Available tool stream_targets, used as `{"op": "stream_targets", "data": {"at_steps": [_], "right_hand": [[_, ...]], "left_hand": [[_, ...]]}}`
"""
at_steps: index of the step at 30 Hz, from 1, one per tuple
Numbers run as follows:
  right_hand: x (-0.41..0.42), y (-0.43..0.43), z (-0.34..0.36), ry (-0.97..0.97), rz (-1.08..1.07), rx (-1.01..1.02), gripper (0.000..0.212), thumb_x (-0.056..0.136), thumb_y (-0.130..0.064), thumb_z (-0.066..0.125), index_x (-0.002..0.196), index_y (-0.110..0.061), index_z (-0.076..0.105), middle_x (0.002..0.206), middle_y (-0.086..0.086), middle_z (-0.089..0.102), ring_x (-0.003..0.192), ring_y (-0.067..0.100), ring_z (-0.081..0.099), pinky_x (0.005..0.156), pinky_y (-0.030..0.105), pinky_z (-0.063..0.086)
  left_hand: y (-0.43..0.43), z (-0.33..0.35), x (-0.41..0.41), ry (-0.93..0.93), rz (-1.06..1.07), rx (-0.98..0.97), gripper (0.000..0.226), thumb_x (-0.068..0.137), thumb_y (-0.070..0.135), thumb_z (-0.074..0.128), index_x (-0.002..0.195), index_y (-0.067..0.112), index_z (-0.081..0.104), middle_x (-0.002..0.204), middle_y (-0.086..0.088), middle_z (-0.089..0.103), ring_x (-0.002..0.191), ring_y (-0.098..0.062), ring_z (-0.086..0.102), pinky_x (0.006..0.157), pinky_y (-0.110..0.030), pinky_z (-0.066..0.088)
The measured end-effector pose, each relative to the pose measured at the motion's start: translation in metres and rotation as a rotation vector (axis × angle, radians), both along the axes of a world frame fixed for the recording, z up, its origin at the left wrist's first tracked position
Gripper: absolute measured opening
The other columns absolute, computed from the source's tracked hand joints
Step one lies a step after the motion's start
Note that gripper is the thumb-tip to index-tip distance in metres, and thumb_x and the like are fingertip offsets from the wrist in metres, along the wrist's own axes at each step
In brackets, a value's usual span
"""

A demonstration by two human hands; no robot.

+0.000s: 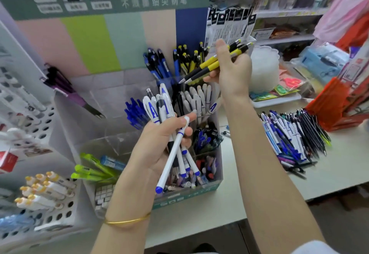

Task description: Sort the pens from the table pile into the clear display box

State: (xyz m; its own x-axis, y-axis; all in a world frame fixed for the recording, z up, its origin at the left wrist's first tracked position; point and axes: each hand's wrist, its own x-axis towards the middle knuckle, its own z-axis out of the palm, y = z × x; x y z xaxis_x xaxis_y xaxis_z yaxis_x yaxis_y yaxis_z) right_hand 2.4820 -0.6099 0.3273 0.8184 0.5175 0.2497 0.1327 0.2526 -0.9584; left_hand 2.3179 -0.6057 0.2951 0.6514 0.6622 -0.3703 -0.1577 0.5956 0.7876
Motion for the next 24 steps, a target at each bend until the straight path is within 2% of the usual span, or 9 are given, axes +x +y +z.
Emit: {"op": "stream_targets", "data": {"at_steps": [4,8,10,11,13,15,17,22,24], "right_hand": [[0.011,0.004,0.004,-0.175,-0.089,0.019,0.03,0.097,-0.025,0.056,0.071,-0.015,0.046,0.058,0.004,0.055,0.04,0.011,0.055,0.042,0.027,0.05],[0.018,0.01,0.002,-0.393,-0.158,0.021,0.025,0.092,-0.032,0.059,0.075,-0.027,0.041,0.07,0.008,0.056,0.059,0.028,0.061,0.055,0.041,0.053],[0.022,0.014,0.002,-0.43,-0.114,0.051,0.022,0.092,-0.029,0.059,0.077,-0.022,0.045,0.068,0.0,0.055,0.056,0.019,0.062,0.049,0.033,0.052],[0.023,0.015,0.003,-0.463,-0.093,0.068,0.021,0.093,-0.027,0.059,0.078,-0.016,0.047,0.066,-0.005,0.053,0.053,0.01,0.059,0.047,0.025,0.05],[0.025,0.019,0.004,-0.563,-0.1,0.064,0.026,0.091,-0.028,0.059,0.08,-0.007,0.052,0.064,-0.005,0.053,0.055,0.006,0.056,0.054,0.013,0.043],[0.026,0.024,0.004,-0.633,-0.083,0.023,0.027,0.09,-0.031,0.06,0.079,-0.008,0.051,0.062,0.002,0.053,0.057,0.012,0.052,0.06,0.013,0.04],[0.026,0.028,0.006,-0.697,-0.039,-0.062,0.026,0.09,-0.029,0.062,0.077,-0.013,0.045,0.062,-0.006,0.043,0.056,0.009,0.043,0.062,0.009,0.035],[0.017,0.036,0.013,-0.836,0.024,-0.363,0.03,0.089,-0.037,0.064,0.081,-0.017,0.043,0.08,0.0,0.047,0.072,0.014,0.041,0.06,0.022,0.022],[0.013,0.034,0.016,-0.814,0.027,-0.385,0.028,0.087,-0.036,0.067,0.086,-0.015,0.048,0.085,0.001,0.051,0.075,0.015,0.044,0.063,0.024,0.028]], "left_hand": [[0.005,0.01,0.012,-0.018,0.029,-0.022,0.019,0.092,-0.001,0.052,0.087,-0.003,0.07,0.091,-0.017,0.063,0.051,-0.011,0.049,0.043,-0.018,0.041],[0.01,0.019,0.023,-0.053,0.058,0.01,0.05,0.091,-0.003,0.051,0.049,0.013,0.073,0.098,-0.014,0.069,0.054,-0.011,0.05,0.045,-0.017,0.041],[0.011,0.022,0.026,-0.051,0.07,0.022,0.053,0.091,-0.003,0.052,0.046,0.014,0.072,0.1,-0.015,0.069,0.054,-0.012,0.05,0.045,-0.018,0.041],[0.013,0.023,0.027,-0.044,0.079,0.019,0.052,0.091,-0.003,0.052,0.046,0.013,0.072,0.1,-0.015,0.069,0.054,-0.012,0.051,0.044,-0.018,0.041],[0.014,0.025,0.03,-0.033,0.099,0.001,0.048,0.091,-0.004,0.052,0.05,0.009,0.072,0.099,-0.016,0.069,0.054,-0.013,0.051,0.043,-0.018,0.041],[0.015,0.027,0.033,-0.022,0.118,-0.015,0.028,0.091,-0.005,0.052,0.069,0.003,0.068,0.1,-0.017,0.068,0.054,-0.014,0.051,0.043,-0.018,0.041],[0.015,0.028,0.036,-0.006,0.139,-0.021,0.013,0.091,-0.006,0.052,0.082,0.001,0.059,0.101,-0.018,0.068,0.053,-0.014,0.05,0.042,-0.019,0.041],[0.015,0.026,0.037,0.024,0.155,0.0,0.008,0.092,-0.006,0.051,0.092,-0.002,0.058,0.101,-0.018,0.07,0.051,-0.014,0.051,0.042,-0.02,0.041],[0.014,0.025,0.036,0.028,0.16,0.005,0.009,0.092,-0.006,0.051,0.091,-0.002,0.06,0.097,-0.017,0.071,0.051,-0.014,0.052,0.041,-0.02,0.041]]}}
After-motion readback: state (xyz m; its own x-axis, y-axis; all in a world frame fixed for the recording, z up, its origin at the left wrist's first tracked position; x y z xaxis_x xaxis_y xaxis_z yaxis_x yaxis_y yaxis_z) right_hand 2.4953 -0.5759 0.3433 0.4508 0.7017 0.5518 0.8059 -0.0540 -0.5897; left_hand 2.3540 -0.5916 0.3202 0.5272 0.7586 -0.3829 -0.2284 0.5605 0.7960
